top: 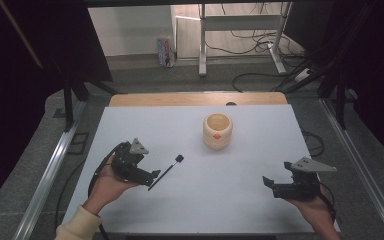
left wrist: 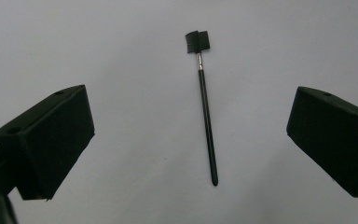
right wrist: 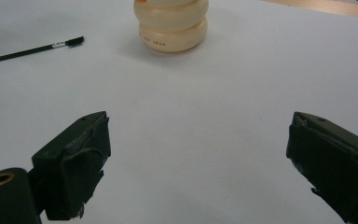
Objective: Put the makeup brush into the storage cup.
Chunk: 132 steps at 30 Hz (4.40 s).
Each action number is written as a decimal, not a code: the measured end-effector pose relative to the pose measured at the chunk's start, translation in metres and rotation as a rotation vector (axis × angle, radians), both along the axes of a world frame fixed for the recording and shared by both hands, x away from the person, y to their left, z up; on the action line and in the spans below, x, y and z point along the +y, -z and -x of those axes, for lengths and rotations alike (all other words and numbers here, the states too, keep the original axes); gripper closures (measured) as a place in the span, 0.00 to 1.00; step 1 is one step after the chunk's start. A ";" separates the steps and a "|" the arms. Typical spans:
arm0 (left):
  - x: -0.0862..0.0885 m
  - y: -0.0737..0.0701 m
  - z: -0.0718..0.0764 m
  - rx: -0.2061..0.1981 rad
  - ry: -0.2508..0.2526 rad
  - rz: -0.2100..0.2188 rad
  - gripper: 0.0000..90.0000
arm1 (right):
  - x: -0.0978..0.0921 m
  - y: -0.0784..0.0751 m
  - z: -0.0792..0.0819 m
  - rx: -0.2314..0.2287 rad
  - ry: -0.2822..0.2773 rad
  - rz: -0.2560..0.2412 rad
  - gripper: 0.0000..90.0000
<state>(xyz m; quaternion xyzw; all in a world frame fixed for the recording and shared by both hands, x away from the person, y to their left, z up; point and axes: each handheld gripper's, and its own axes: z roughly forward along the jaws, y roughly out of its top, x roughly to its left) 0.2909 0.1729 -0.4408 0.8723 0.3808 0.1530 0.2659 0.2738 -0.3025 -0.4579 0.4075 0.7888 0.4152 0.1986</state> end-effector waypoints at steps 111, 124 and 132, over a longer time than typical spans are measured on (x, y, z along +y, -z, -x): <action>-0.085 0.060 -0.099 0.380 0.124 -0.272 0.75 | 0.000 0.004 -0.001 0.012 -0.004 0.025 0.08; -0.083 0.061 -0.103 0.437 0.136 -0.226 0.94 | 0.000 0.004 -0.001 0.009 -0.003 0.028 0.08; -0.083 0.061 -0.103 0.429 0.144 -0.232 0.95 | 0.000 0.003 0.000 0.004 -0.003 0.028 0.08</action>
